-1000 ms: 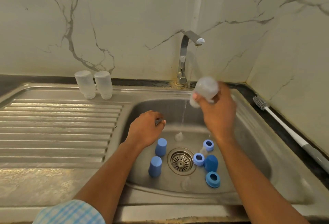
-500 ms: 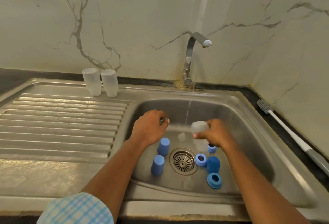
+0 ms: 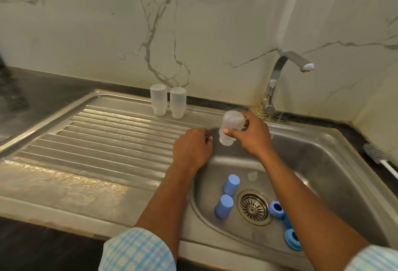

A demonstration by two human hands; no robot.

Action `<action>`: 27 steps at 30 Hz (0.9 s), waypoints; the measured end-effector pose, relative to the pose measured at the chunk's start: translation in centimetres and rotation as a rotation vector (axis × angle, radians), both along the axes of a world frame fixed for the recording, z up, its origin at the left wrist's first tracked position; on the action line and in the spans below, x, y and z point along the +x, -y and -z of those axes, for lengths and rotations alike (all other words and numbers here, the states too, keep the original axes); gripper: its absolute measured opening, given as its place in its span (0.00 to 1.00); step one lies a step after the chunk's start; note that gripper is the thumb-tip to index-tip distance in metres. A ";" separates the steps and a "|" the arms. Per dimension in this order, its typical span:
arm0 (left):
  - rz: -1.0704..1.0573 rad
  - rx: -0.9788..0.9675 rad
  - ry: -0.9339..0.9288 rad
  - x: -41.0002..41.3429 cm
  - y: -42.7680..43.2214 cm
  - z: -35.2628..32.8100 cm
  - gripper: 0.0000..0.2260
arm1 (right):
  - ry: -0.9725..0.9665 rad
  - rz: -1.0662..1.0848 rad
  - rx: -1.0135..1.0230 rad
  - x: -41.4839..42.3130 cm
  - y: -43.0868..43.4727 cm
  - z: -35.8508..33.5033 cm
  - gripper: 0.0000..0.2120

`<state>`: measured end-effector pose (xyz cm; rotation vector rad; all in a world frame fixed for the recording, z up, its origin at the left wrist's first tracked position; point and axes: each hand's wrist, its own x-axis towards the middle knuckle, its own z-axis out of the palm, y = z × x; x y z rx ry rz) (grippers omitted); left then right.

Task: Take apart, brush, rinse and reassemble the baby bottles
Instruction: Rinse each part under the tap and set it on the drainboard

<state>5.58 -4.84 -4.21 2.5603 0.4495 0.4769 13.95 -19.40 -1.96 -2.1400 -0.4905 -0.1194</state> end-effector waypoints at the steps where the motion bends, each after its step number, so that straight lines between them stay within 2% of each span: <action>1: -0.012 -0.008 -0.001 0.0 -0.2 0.0 0.11 | 0.004 -0.006 -0.011 0.7 -1.6 -0.4 0.28; 11: -0.043 -0.010 0.000 1.0 -0.5 0.5 0.11 | -0.025 -0.044 -0.100 6.6 -11.3 -0.2 0.27; 18: -0.033 -0.018 0.011 2.0 0.1 0.7 0.09 | -0.052 -0.074 -0.090 8.4 -13.0 0.1 0.26; 27: -0.041 -0.024 0.019 1.9 0.3 0.8 0.10 | -0.103 -0.066 -0.123 8.3 -13.3 -0.2 0.32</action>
